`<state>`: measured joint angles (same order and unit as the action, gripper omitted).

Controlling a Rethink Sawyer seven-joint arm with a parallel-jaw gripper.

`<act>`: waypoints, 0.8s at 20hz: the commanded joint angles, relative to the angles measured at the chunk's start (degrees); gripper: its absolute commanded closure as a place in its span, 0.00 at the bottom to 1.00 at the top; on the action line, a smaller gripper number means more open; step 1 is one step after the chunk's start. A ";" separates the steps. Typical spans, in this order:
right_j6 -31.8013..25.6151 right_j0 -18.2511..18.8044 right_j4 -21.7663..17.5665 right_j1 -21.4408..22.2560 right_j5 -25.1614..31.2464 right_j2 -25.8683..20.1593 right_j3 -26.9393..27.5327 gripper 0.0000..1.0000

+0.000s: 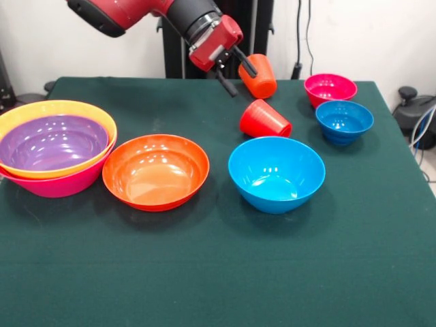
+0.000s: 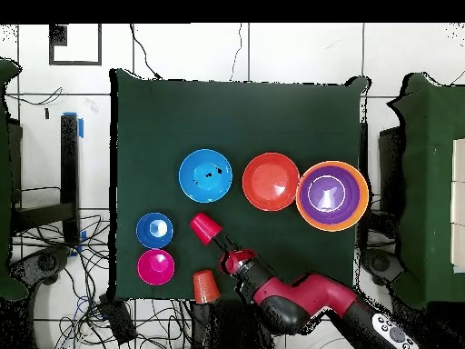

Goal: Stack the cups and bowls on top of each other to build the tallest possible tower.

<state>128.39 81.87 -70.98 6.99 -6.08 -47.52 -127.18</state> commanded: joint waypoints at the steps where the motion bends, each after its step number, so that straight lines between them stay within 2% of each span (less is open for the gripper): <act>1: 3.09 -1.44 -7.75 -2.15 1.73 1.07 8.37 0.00; 6: 3.64 -3.09 -8.49 -0.57 -2.41 3.33 9.73 0.00; 12: 6.39 -4.18 -11.33 -1.73 -4.78 3.43 11.66 0.00; 16: 6.65 -4.74 -10.86 -2.19 -6.89 3.99 12.36 0.00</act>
<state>128.39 80.98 -77.19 7.20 -9.89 -46.51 -123.77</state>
